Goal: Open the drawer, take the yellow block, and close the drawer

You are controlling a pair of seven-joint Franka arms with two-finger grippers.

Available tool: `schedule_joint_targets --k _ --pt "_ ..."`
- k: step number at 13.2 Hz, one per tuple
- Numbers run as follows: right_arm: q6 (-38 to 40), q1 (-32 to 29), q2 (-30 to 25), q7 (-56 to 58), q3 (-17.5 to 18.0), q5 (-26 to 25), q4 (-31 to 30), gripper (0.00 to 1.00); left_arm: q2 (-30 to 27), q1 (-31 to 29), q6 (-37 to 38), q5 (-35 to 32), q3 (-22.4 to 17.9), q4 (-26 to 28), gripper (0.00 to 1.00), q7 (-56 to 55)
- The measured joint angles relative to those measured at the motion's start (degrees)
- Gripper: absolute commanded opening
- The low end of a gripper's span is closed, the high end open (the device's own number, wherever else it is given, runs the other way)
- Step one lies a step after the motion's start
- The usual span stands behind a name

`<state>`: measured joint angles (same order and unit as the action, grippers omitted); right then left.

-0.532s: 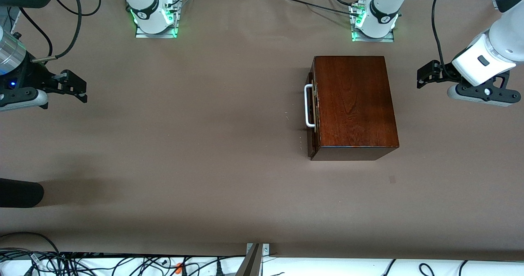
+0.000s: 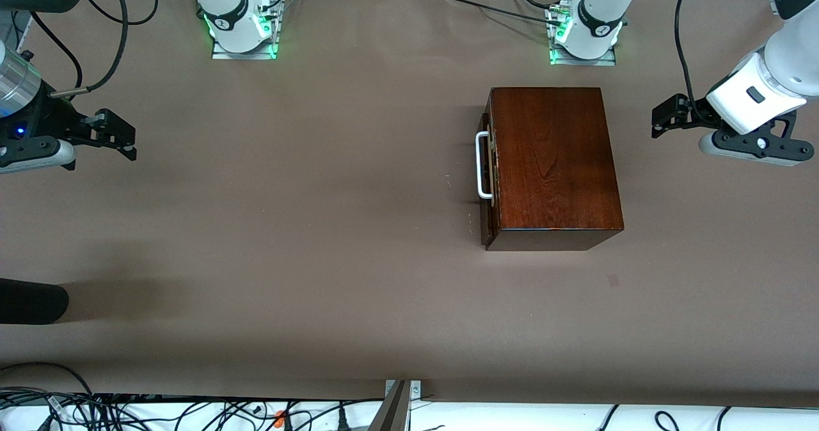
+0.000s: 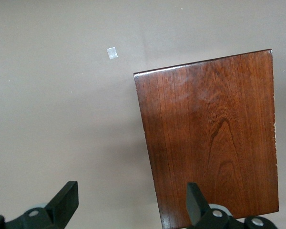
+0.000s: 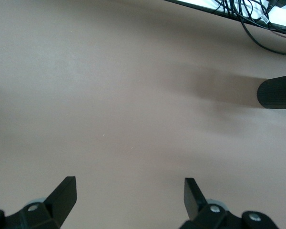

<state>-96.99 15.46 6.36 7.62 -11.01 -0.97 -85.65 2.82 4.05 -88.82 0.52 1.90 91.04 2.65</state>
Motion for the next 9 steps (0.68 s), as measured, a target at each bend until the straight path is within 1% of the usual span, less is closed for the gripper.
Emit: schedule_joint_targets --k 5,9 --pt "0.0 0.0 0.0 0.0 0.0 0.0 0.0 1.00 0.0 0.3 0.4 0.3 0.3 0.0 1.00 0.0" --pt "0.0 0.0 0.0 0.0 0.0 0.0 0.0 1.00 0.0 0.6 1.9 4.8 0.4 0.0 1.00 0.0"
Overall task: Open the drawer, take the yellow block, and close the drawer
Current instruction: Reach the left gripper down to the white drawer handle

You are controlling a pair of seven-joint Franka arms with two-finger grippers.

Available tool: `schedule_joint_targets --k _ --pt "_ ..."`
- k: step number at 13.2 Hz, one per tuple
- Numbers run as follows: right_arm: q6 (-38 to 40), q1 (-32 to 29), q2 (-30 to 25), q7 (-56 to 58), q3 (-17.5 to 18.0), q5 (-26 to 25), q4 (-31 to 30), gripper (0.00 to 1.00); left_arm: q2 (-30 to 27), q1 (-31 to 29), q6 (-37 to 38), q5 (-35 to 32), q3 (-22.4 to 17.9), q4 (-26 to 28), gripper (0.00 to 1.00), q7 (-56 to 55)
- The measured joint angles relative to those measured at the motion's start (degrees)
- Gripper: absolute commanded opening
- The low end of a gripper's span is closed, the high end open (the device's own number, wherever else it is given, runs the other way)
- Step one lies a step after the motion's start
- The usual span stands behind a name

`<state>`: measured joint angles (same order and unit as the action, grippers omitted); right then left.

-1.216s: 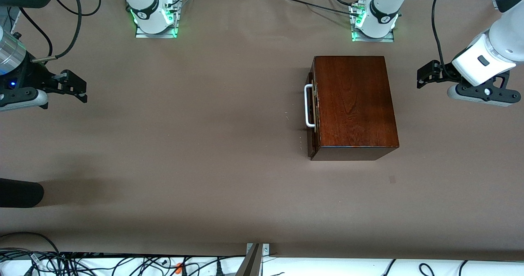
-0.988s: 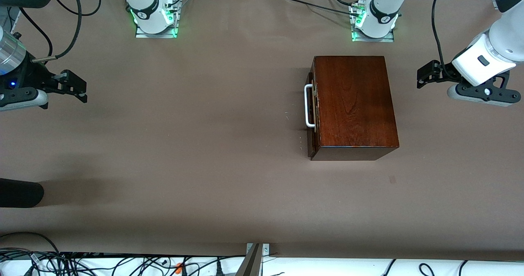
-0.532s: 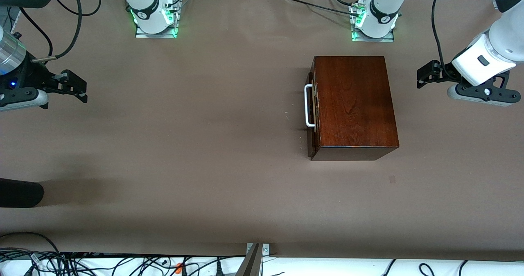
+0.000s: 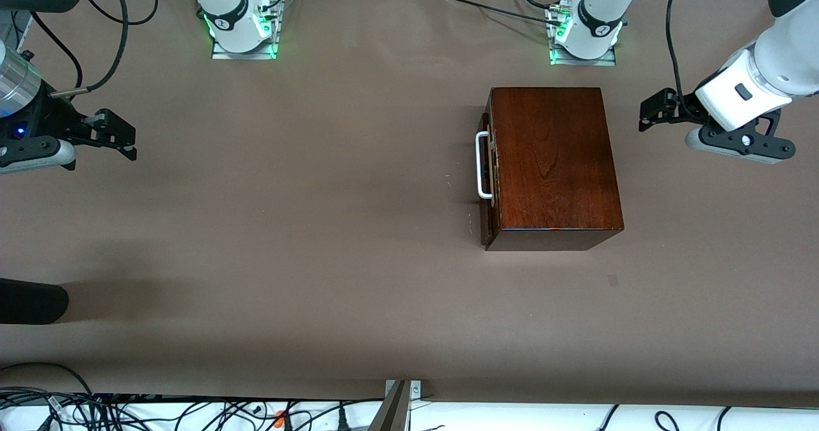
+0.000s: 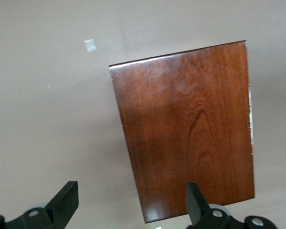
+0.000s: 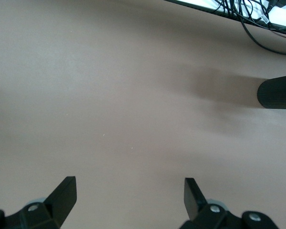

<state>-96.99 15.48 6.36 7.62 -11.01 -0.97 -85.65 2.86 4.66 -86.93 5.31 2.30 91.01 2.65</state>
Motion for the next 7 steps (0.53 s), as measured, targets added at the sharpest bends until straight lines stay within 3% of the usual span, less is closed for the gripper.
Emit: schedule_joint_targets --k 4,7 --pt "0.0 0.0 0.0 0.0 0.0 0.0 0.0 1.00 3.6 3.0 -0.3 2.2 3.2 -0.8 1.00 -2.8" --pt "0.0 0.0 0.0 0.0 0.0 0.0 0.0 1.00 11.3 10.7 -2.6 2.3 3.9 -5.9 1.00 -14.4"
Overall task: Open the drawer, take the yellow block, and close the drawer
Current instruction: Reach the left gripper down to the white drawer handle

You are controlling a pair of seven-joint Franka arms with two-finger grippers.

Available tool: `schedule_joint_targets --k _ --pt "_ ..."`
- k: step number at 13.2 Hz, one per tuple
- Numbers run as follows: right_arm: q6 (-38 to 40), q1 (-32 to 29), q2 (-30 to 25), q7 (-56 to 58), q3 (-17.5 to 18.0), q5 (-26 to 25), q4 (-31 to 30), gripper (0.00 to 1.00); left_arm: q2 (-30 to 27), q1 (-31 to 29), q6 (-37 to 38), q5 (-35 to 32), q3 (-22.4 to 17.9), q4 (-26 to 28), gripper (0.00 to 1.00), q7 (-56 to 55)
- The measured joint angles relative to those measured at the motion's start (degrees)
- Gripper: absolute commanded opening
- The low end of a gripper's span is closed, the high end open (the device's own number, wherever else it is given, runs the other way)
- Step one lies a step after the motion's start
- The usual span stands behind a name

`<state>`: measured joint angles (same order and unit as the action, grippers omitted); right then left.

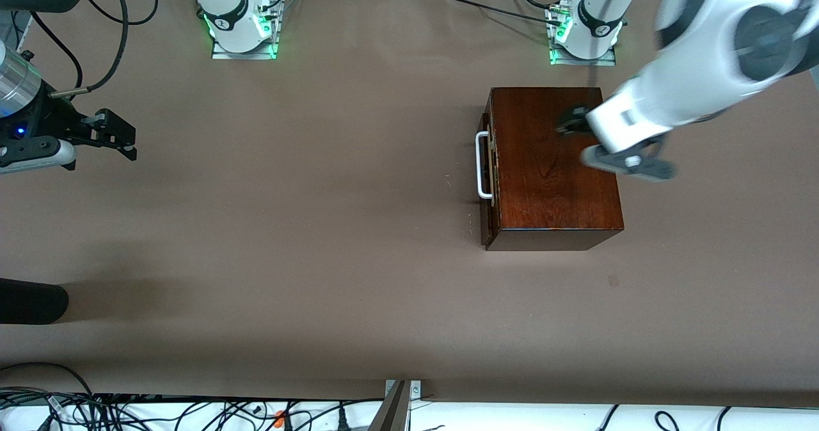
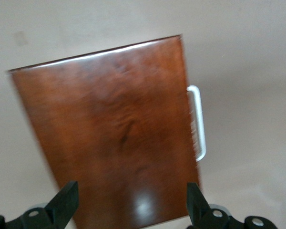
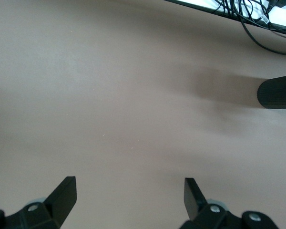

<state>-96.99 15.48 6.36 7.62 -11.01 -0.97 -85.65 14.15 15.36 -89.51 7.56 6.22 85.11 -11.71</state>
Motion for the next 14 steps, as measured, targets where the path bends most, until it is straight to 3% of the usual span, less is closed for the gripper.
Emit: schedule_joint_targets --k 3,6,10,14 --pt "0.0 0.0 0.0 0.0 0.0 0.0 0.0 1.00 6.9 6.2 -4.2 -0.1 0.1 -3.6 1.00 -8.3" --pt "0.0 0.0 0.0 0.0 0.0 0.0 0.0 1.00 10.3 9.6 -7.1 -0.4 0.1 -4.1 1.00 -9.6" --pt "0.0 0.0 0.0 0.0 0.0 0.0 0.0 1.00 14.3 13.2 -10.5 -1.0 0.1 -2.0 1.00 -13.9" --pt "0.0 0.0 0.0 0.0 0.0 0.0 0.0 1.00 14.6 16.6 -12.0 -5.7 0.1 0.5 1.00 -20.3"
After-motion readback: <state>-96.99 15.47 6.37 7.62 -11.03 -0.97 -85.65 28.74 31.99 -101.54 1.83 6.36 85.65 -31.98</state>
